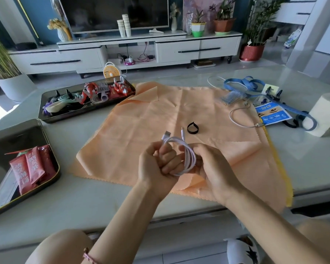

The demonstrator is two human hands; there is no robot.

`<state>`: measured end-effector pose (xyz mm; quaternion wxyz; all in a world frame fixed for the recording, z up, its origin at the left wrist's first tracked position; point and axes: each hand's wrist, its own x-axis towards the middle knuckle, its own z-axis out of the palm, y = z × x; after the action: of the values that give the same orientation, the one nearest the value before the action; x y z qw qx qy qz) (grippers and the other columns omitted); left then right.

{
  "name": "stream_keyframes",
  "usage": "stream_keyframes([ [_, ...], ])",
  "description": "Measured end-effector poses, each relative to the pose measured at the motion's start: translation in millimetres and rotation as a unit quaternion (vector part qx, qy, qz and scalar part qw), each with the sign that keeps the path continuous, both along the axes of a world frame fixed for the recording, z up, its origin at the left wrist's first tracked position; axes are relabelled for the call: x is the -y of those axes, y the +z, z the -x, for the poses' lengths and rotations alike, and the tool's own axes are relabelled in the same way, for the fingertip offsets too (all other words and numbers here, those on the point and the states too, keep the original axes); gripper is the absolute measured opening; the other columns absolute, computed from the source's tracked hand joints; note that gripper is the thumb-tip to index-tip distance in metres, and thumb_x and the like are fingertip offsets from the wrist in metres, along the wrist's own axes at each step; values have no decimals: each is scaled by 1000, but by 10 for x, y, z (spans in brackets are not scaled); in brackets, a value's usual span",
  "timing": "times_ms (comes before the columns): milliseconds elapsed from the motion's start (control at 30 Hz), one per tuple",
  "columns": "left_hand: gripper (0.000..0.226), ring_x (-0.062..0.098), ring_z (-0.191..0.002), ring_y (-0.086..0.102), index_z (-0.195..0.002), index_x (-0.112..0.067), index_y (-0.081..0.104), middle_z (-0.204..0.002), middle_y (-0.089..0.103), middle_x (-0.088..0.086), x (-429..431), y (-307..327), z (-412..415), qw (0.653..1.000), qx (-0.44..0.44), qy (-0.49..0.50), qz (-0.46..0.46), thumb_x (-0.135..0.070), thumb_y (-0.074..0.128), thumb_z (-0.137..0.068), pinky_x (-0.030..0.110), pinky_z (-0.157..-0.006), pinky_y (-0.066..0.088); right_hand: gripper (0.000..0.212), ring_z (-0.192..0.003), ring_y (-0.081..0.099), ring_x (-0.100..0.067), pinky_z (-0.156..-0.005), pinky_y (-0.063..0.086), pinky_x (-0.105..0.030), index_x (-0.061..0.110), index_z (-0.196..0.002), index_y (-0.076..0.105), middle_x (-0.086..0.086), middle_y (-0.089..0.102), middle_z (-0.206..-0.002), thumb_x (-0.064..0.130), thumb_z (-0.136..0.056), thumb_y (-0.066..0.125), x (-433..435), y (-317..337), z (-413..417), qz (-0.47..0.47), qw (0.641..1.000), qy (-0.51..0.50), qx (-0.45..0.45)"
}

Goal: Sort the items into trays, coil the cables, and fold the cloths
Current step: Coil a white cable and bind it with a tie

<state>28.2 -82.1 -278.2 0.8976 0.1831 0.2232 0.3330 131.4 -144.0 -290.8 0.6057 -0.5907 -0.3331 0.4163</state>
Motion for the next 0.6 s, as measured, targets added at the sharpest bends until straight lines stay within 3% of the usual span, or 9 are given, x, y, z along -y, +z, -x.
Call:
stream_keyframes([
  [100, 37, 7, -28, 17, -44, -20, 33, -35, 18, -7, 37, -46, -73, 997, -60, -29, -40, -19, 41, -80, 18, -37, 13, 13, -54, 52, -2, -53, 43, -15, 21, -95, 52, 8, 58, -61, 17, -99, 40, 30, -91, 175, -27, 989, -83, 122],
  [167, 49, 7, -29, 21, -43, -20, 36, -36, 20, -7, 54, -59, -117, 989, -110, -53, -85, -24, 36, -91, 17, -36, 17, 14, -57, 54, -1, -54, 45, -18, 24, -105, 48, 7, 61, -68, 17, -100, 37, 43, -163, 230, -38, 979, -100, 173],
  [233, 52, 9, -33, 31, -47, -16, 45, -40, 30, -4, 40, -38, -108, 982, -144, -54, -107, -28, 35, -96, 17, -37, 30, 20, -61, 54, -1, -57, 44, -19, 19, -104, 55, 8, 62, -72, 17, -101, 36, 26, -179, 233, -56, 973, -105, 197],
  [300, 49, 12, -42, 47, -55, -11, 59, -46, 45, 1, -15, -17, -45, 967, -199, -63, -142, -29, 40, -96, 22, -50, 44, 24, -68, 55, 3, -62, 41, -12, 20, -98, 61, 12, 64, -77, 16, -101, 38, 10, -130, 193, -84, 972, -109, 192],
  [400, 33, 12, -57, 62, -75, -11, 75, -60, 61, 2, -87, 10, 51, 943, -266, -100, -174, -26, 51, -91, 30, -70, 48, 29, -90, 57, 8, -75, 38, -4, 30, -97, 63, 25, 66, -95, 14, -100, 39, 31, -52, 120, -135, 960, -96, 224],
  [500, 24, 14, -49, 57, -81, -7, 73, -55, 55, 3, -61, 7, 29, 954, -240, -111, -142, -18, 53, -89, 32, -64, 53, 25, -87, 61, 2, -75, 42, -7, 21, -92, 66, 17, 69, -92, 16, -99, 42, 43, -54, 78, -148, 960, -81, 223],
  [600, 45, 16, -50, 46, -58, -13, 70, -55, 46, 5, -3, -17, -42, 955, -233, -94, -159, -20, 41, -92, 28, -56, 48, 24, -75, 60, -2, -68, 44, -13, 12, -88, 64, 8, 67, -80, 23, -98, 45, 30, -112, 69, -129, 942, -81, 298],
])
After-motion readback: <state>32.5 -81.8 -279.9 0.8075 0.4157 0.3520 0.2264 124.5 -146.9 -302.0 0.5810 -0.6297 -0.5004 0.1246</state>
